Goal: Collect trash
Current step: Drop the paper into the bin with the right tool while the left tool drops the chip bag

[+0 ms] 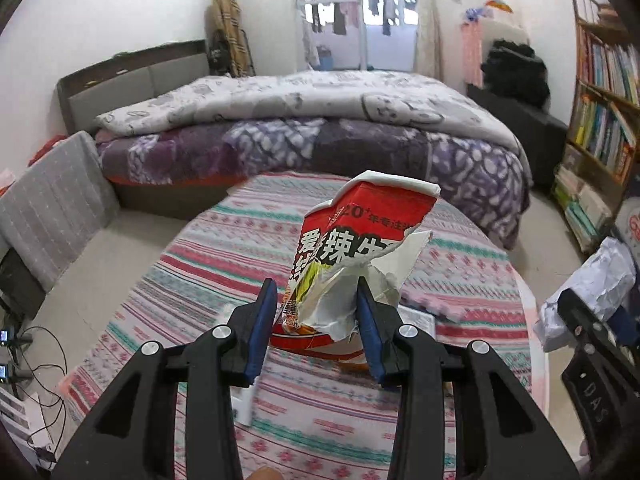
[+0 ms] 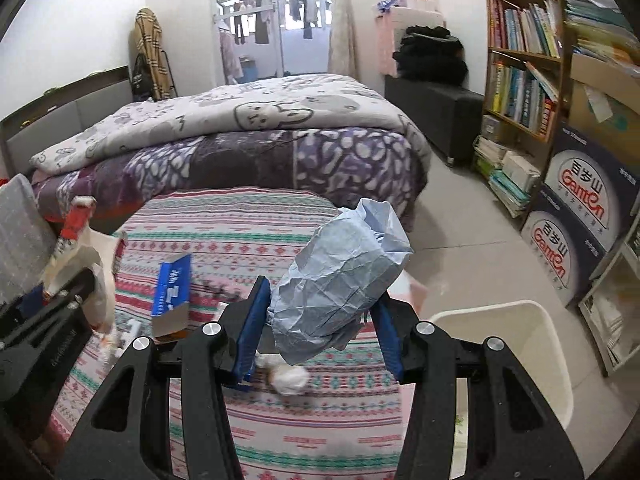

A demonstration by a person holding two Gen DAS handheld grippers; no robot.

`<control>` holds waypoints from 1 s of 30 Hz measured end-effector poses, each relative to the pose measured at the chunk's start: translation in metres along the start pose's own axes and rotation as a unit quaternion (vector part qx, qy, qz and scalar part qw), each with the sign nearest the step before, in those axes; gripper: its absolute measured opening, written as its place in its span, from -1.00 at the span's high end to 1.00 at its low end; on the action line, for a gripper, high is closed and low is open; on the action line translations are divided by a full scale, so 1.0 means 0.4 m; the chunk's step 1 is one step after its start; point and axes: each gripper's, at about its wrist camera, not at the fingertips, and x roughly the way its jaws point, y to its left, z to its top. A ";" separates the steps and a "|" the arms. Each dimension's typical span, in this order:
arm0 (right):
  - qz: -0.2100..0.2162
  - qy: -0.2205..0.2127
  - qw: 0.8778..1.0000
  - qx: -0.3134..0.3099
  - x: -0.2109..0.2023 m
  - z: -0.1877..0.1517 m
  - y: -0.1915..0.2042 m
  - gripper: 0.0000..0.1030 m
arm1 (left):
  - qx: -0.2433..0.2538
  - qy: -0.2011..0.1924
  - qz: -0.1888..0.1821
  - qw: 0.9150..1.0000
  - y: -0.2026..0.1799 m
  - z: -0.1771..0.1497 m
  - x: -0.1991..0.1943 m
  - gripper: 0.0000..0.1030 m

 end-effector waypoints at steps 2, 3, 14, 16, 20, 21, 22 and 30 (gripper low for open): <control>-0.005 0.007 1.000 0.011 0.004 0.000 -0.029 0.08 | 0.008 -0.001 -0.002 1.000 -0.027 -0.007 0.003 0.23; -0.008 0.009 1.000 0.014 0.005 0.000 -0.040 0.08 | 0.008 0.000 -0.006 1.000 -0.034 -0.009 0.003 0.23; -0.052 0.033 0.996 0.061 0.018 -0.011 -0.202 0.07 | 0.032 0.002 -0.046 0.998 -0.150 -0.021 -0.002 0.23; -0.060 0.036 0.995 0.073 0.016 -0.013 -0.232 0.07 | 0.041 0.001 -0.054 0.998 -0.174 -0.027 -0.005 0.23; -0.075 0.042 0.992 0.097 0.013 -0.014 -0.288 0.06 | 0.061 0.004 -0.075 0.995 -0.227 -0.043 -0.012 0.23; -0.080 0.043 0.990 0.105 0.011 -0.015 -0.307 0.06 | 0.067 0.007 -0.082 0.994 -0.242 -0.049 -0.013 0.23; -0.083 0.044 0.990 0.108 0.011 -0.016 -0.316 0.05 | 0.071 0.008 -0.086 0.994 -0.252 -0.053 -0.013 0.23; -0.121 0.050 0.978 0.165 -0.001 -0.029 -0.428 -0.37 | 0.114 0.021 -0.132 0.984 -0.354 -0.091 -0.018 0.23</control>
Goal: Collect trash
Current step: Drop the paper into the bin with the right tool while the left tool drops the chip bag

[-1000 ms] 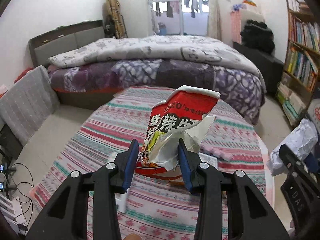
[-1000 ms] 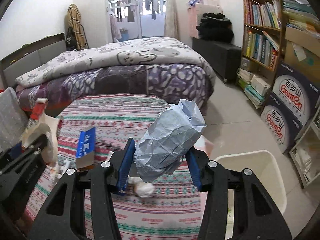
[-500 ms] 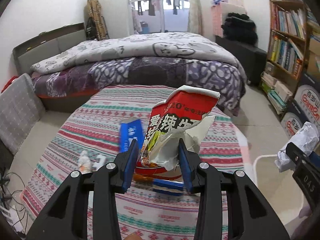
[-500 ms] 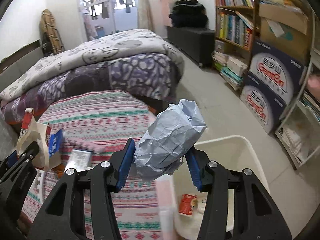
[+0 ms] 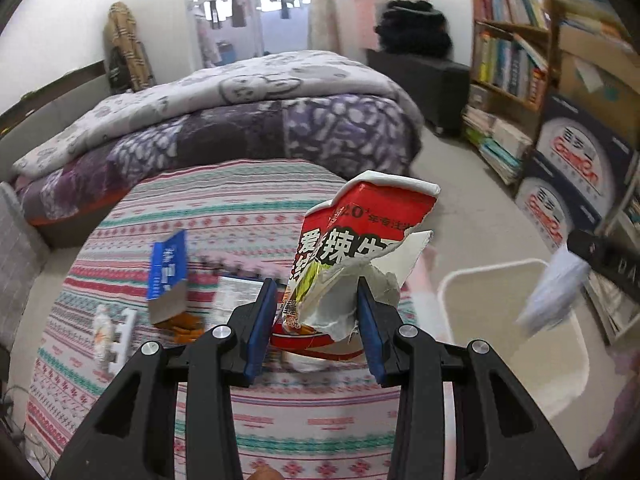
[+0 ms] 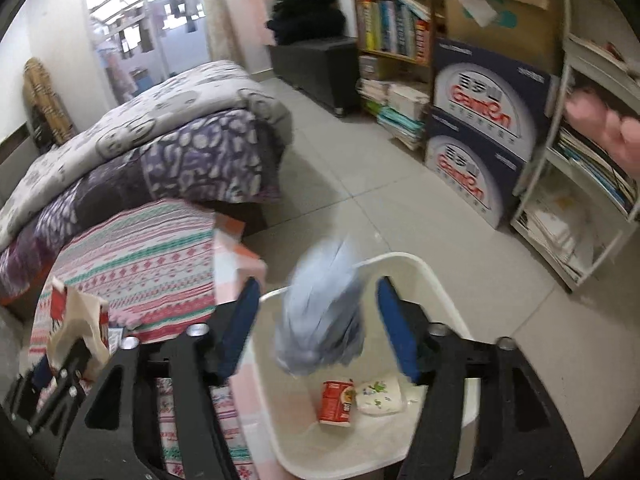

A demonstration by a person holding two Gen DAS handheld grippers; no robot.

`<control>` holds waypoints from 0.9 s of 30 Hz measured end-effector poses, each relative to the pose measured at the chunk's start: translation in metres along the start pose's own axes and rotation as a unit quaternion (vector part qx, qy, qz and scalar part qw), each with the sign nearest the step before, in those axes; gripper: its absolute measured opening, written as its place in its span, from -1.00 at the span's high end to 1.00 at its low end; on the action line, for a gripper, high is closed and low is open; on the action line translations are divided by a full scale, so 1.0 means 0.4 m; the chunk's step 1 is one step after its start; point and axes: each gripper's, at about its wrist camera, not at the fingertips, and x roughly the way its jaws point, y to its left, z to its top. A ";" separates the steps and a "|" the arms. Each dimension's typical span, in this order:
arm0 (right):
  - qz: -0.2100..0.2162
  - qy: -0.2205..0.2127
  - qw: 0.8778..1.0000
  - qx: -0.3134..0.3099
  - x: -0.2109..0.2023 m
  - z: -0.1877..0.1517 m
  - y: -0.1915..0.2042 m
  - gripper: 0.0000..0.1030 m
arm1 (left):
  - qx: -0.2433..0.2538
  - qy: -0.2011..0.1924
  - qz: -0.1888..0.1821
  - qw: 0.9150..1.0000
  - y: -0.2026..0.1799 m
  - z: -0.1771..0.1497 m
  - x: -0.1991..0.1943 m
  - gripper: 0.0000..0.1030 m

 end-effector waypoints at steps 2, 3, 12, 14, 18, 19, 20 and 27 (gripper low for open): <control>-0.011 -0.003 1.000 0.017 -0.001 0.007 -0.030 -0.47 | 0.007 0.005 -0.012 1.000 -0.023 -0.004 0.007 0.23; -0.014 -0.003 1.000 0.024 0.000 0.011 -0.045 -0.53 | 0.010 0.007 -0.018 1.000 -0.035 -0.007 0.009 0.23; -0.029 0.000 0.996 0.089 0.004 0.029 -0.144 -0.69 | 0.041 0.040 -0.085 0.995 -0.154 -0.037 0.040 0.22; -0.028 0.002 0.995 0.100 0.005 0.030 -0.160 -0.71 | 0.049 0.049 -0.104 0.992 -0.182 -0.045 0.044 0.22; -0.028 0.004 0.993 0.116 0.003 0.030 -0.181 -0.74 | 0.052 0.068 -0.136 0.987 -0.217 -0.054 0.055 0.20; -0.028 0.005 0.992 0.119 0.002 0.032 -0.186 -0.74 | 0.050 0.072 -0.143 0.986 -0.221 -0.056 0.058 0.18; -0.027 0.005 0.992 0.122 0.003 0.033 -0.192 -0.74 | 0.047 0.079 -0.153 0.984 -0.227 -0.057 0.063 0.17; -0.010 0.018 0.989 0.149 0.009 0.038 -0.214 -0.77 | 0.044 0.093 -0.198 0.975 -0.240 -0.074 0.070 -0.48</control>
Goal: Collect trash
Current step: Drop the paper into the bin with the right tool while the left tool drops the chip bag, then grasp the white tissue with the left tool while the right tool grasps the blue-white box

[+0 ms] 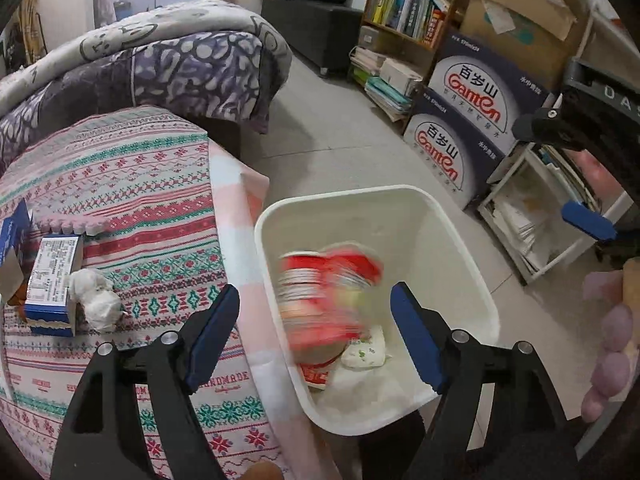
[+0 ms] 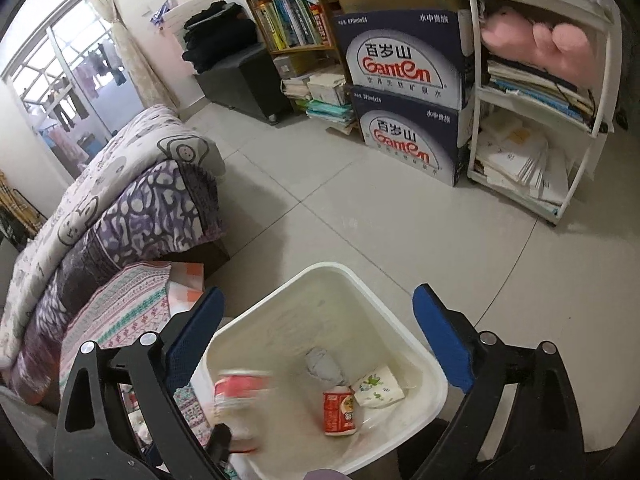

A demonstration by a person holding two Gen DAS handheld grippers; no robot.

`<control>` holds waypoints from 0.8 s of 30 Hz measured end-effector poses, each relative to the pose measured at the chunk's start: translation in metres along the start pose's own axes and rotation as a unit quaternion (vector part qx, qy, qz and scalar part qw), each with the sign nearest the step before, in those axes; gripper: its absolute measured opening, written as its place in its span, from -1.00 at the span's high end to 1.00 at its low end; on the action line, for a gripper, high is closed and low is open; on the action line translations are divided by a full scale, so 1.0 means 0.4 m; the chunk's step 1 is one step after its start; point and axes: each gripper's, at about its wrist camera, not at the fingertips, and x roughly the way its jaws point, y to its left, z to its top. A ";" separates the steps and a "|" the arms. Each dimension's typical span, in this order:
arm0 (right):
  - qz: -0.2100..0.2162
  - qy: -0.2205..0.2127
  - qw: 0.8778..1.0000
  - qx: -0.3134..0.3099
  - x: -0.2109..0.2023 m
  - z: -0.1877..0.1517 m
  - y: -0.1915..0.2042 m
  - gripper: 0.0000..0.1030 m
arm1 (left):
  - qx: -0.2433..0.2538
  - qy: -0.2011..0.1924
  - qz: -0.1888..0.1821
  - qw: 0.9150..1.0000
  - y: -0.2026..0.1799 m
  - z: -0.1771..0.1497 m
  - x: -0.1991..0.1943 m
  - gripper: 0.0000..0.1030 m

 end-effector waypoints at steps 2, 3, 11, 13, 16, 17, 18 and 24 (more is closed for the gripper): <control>0.005 0.004 1.000 0.001 0.000 -0.003 0.005 -0.77 | 0.003 0.004 -0.004 1.000 0.000 -0.004 -0.006 -0.48; 0.009 0.006 1.000 0.000 0.000 -0.004 0.010 -0.77 | 0.004 0.004 -0.002 1.000 0.001 -0.006 -0.009 -0.48; 0.023 0.022 0.999 -0.015 0.006 -0.025 0.050 -0.83 | -0.022 0.008 0.046 0.999 0.079 -0.018 -0.028 -0.48; 0.019 0.029 0.999 -0.025 0.014 -0.038 0.066 -0.84 | -0.036 0.007 0.054 0.998 0.107 -0.018 -0.037 -0.49; 0.018 0.042 0.998 -0.041 0.026 -0.060 0.094 -0.85 | -0.052 0.002 0.067 0.996 0.148 -0.018 -0.054 -0.52; 0.018 0.045 0.998 -0.047 0.029 -0.068 0.104 -0.85 | -0.056 0.000 0.074 0.996 0.162 -0.019 -0.061 -0.53; 0.019 0.049 0.997 -0.055 0.032 -0.077 0.118 -0.85 | -0.062 -0.002 0.083 0.995 0.179 -0.020 -0.069 -0.56; 0.026 0.070 0.992 -0.097 0.044 -0.132 0.193 -0.86 | -0.094 -0.002 0.113 0.989 0.263 -0.029 -0.108 -0.56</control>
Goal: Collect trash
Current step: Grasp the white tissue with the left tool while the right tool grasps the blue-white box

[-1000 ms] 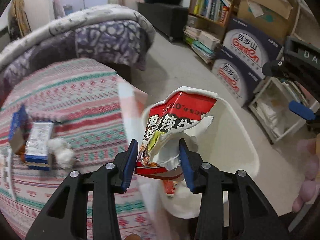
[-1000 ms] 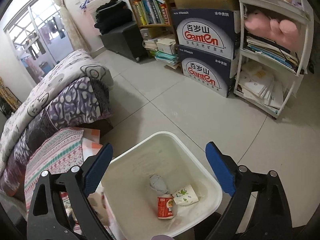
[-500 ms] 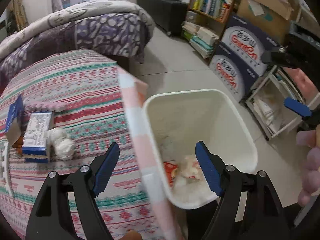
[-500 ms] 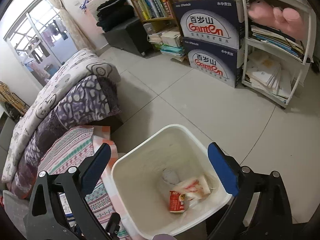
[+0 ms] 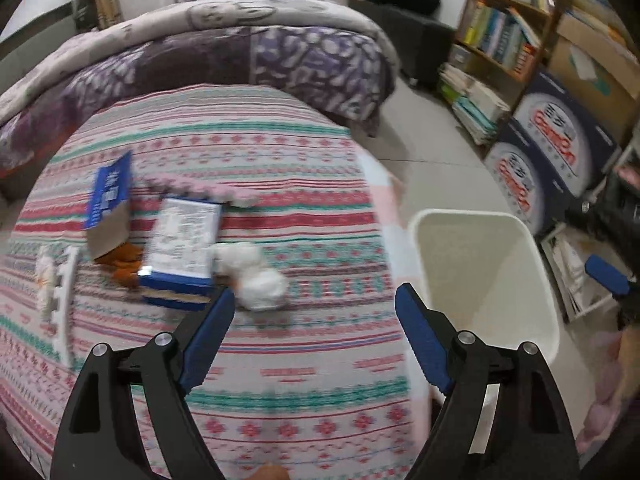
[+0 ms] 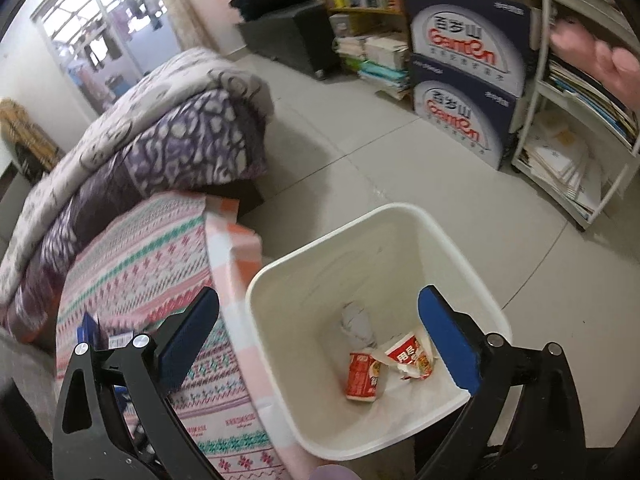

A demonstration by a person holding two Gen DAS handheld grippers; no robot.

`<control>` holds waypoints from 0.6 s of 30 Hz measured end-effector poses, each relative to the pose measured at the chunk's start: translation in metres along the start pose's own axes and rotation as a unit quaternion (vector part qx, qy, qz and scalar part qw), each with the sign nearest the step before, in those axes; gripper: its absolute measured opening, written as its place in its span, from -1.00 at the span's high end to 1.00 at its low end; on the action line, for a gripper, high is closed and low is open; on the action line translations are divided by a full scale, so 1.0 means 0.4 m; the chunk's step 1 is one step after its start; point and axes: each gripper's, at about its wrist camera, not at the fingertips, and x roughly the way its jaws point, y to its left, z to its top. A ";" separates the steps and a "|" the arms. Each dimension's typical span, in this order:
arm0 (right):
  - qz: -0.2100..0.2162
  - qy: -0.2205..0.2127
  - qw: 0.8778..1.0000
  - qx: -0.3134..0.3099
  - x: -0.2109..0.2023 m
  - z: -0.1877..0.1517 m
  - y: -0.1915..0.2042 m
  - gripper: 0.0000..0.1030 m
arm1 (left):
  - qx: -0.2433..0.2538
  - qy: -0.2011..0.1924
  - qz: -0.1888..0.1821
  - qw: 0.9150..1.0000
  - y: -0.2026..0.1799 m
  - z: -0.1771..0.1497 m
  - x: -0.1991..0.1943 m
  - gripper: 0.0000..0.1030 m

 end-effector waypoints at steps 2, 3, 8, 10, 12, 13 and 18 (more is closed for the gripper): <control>0.006 0.008 1.000 -0.012 0.006 -0.013 0.028 -0.86 | -0.011 0.000 0.021 1.000 0.041 -0.002 -0.010 -0.56; 0.009 0.011 1.000 -0.018 0.008 -0.018 0.042 -0.86 | -0.014 0.001 0.029 0.999 0.056 -0.005 -0.012 -0.56; 0.026 0.022 0.998 -0.059 0.014 -0.049 0.122 -0.86 | -0.035 0.014 0.092 0.995 0.172 -0.017 -0.024 -0.56; 0.034 0.028 0.996 -0.077 0.019 -0.066 0.160 -0.86 | -0.051 0.020 0.109 0.993 0.225 -0.020 -0.030 -0.56; 0.035 0.031 0.994 -0.098 0.024 -0.088 0.199 -0.86 | -0.077 0.029 0.121 0.989 0.293 -0.019 -0.037 -0.56; 0.036 0.034 0.993 -0.106 0.029 -0.096 0.215 -0.86 | -0.090 0.033 0.125 0.988 0.324 -0.019 -0.042 -0.56; 0.041 0.054 0.987 -0.145 0.055 -0.147 0.292 -0.86 | -0.145 0.048 0.143 0.978 0.466 -0.016 -0.053 -0.56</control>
